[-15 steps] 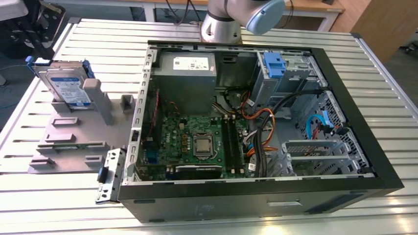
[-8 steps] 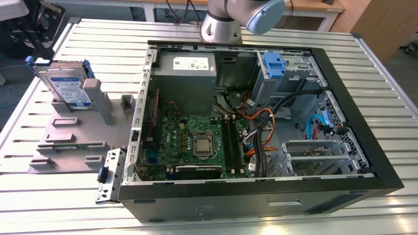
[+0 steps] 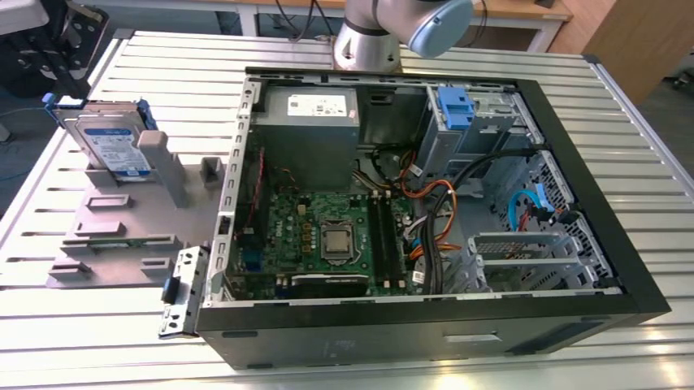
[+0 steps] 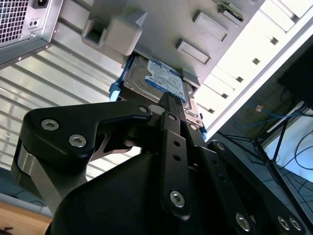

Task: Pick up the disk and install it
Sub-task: 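Pick up the disk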

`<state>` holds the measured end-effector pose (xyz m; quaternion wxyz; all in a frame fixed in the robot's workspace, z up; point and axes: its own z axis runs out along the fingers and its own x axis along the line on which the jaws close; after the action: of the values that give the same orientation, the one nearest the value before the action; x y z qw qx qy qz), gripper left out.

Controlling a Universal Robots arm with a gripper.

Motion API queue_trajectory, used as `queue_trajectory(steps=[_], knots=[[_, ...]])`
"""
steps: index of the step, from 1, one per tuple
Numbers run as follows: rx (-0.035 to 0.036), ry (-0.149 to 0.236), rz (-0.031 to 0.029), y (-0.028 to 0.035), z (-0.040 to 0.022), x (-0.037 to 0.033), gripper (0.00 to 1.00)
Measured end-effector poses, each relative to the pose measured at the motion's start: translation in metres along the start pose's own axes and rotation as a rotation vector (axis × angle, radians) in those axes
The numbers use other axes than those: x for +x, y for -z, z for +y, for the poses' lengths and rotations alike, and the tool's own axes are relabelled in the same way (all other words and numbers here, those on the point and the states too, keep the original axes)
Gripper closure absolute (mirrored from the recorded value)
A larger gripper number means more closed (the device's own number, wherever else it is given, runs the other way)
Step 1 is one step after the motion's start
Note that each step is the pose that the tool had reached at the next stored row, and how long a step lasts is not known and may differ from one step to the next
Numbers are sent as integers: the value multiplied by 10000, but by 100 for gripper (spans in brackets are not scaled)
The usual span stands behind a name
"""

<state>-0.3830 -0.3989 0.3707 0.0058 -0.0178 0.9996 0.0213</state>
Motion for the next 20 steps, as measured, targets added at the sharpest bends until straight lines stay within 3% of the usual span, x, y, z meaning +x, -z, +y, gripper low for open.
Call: queue_trajectory(steps=[20], knots=[[-2, 142, 6, 0, 0, 0, 89]])
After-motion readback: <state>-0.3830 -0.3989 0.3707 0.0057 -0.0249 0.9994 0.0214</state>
